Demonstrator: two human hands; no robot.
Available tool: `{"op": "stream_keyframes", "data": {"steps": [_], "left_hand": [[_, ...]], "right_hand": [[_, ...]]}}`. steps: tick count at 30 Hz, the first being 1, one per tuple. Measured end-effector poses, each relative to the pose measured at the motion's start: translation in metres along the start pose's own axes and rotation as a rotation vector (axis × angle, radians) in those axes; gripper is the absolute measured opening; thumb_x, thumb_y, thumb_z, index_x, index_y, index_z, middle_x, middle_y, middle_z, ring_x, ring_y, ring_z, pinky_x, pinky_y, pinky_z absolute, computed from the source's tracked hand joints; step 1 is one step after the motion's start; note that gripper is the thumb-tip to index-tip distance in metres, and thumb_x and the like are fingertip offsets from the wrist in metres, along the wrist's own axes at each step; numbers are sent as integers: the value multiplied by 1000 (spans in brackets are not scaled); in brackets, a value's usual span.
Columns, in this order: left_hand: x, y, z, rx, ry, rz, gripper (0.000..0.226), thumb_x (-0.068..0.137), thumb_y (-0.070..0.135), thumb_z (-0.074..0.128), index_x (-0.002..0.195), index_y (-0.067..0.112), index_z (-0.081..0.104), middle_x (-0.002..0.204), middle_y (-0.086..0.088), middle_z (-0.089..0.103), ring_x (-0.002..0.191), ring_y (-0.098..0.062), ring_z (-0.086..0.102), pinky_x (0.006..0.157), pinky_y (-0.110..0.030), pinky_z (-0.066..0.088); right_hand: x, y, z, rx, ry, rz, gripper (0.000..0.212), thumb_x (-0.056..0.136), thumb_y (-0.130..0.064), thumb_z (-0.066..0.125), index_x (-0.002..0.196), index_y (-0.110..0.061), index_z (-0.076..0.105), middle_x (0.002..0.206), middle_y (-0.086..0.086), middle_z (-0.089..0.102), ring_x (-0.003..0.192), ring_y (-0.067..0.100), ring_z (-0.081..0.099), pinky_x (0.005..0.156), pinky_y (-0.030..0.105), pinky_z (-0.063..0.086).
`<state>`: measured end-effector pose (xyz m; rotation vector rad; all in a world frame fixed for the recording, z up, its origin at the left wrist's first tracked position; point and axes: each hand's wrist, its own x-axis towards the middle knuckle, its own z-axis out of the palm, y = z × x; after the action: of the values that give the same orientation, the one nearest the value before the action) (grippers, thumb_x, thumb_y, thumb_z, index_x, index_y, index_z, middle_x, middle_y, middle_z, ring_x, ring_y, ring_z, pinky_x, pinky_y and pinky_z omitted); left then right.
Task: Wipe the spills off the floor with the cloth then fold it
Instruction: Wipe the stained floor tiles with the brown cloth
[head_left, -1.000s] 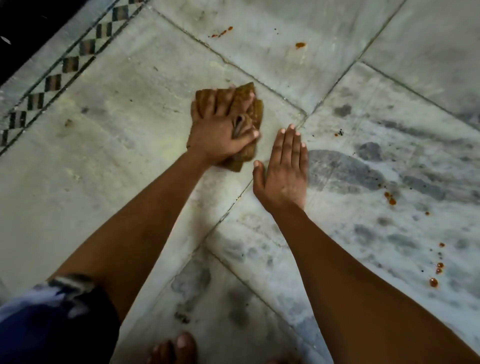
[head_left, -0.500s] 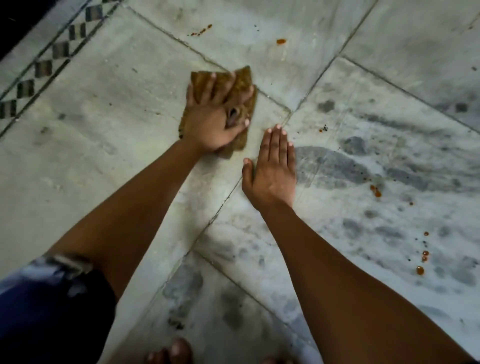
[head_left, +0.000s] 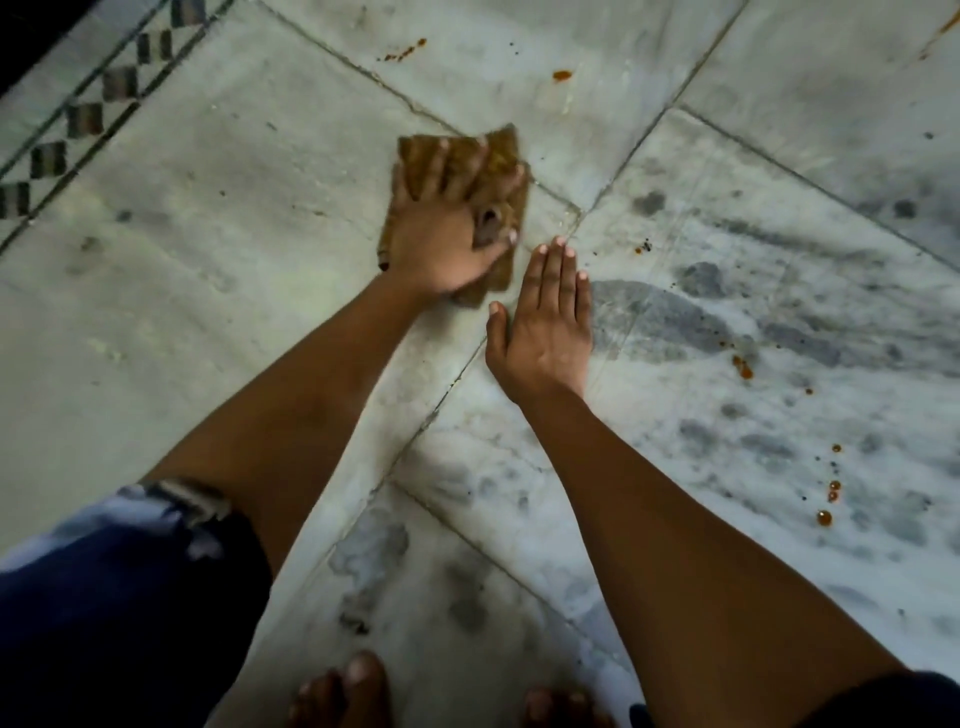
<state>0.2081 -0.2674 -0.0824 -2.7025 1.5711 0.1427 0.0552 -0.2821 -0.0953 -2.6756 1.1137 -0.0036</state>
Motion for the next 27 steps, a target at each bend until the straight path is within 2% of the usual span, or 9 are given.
{"op": "stream_keyframes", "data": {"steps": [5, 11, 13, 15, 18, 20, 23, 25, 27], "left_hand": [[-89, -49, 17, 25, 93, 252, 62, 83, 59, 39, 142, 40, 31, 154, -1, 30, 141, -32, 25, 109, -59, 18], [-40, -86, 2, -77, 0, -438, 70, 87, 63, 35, 149, 36, 18, 159, -3, 15, 144, -35, 8, 112, -61, 5], [0, -63, -8, -127, -53, -539, 71, 89, 62, 36, 150, 32, 14, 160, -3, 6, 144, -38, 0, 110, -65, -1], [20, -31, -9, -122, -65, -477, 71, 89, 59, 37, 150, 29, 15, 160, -5, 5, 144, -41, -2, 109, -68, -4], [-15, 10, 6, -48, -11, -201, 70, 86, 61, 35, 148, 38, 14, 160, -2, 8, 145, -39, 5, 111, -65, 0], [-64, 7, 13, -28, 43, -50, 66, 85, 61, 34, 146, 43, 19, 158, 0, 19, 144, -35, 15, 111, -62, 9], [-136, -38, 24, -20, 104, -30, 65, 83, 57, 40, 144, 39, 28, 154, -2, 31, 141, -31, 24, 110, -57, 21], [-159, -76, 23, -33, 83, -212, 67, 83, 57, 38, 145, 37, 27, 154, -4, 29, 142, -31, 22, 111, -54, 17], [-148, -101, 18, -71, 49, -530, 68, 85, 58, 37, 147, 35, 25, 156, -7, 24, 143, -32, 16, 113, -54, 10]], "right_hand": [[-15, 17, 1, 31, -26, -117, 72, 94, -48, 24, 149, -4, 5, 158, 14, 3, 146, 24, 0, 116, 34, -4], [-15, 19, 2, 14, -9, -113, 74, 94, -49, 25, 149, -4, 4, 158, 13, 3, 146, 23, 0, 116, 33, -6], [-16, 20, 2, 14, 2, -111, 74, 93, -49, 25, 149, -4, 6, 158, 14, 5, 146, 23, 3, 116, 32, -5], [-16, 19, 2, 19, 12, -112, 74, 92, -49, 24, 149, -4, 9, 157, 14, 9, 146, 24, 6, 117, 33, -4], [-16, 18, 3, 28, 18, -113, 75, 90, -49, 25, 148, -3, 14, 156, 15, 14, 145, 26, 12, 117, 35, 1], [-16, 18, 3, 24, 11, -116, 77, 89, -51, 25, 148, -3, 15, 156, 16, 15, 145, 26, 12, 117, 36, 2], [-16, 19, 3, 21, 23, -117, 74, 91, -49, 23, 148, -4, 10, 157, 15, 10, 145, 25, 8, 117, 35, -2], [-16, 20, 4, 22, 11, -115, 73, 92, -49, 20, 149, -5, 5, 158, 13, 5, 146, 23, 3, 117, 34, -4], [-16, 20, 4, 21, 11, -118, 73, 93, -49, 21, 148, -5, 5, 158, 13, 5, 146, 24, 3, 117, 35, -3]]}}
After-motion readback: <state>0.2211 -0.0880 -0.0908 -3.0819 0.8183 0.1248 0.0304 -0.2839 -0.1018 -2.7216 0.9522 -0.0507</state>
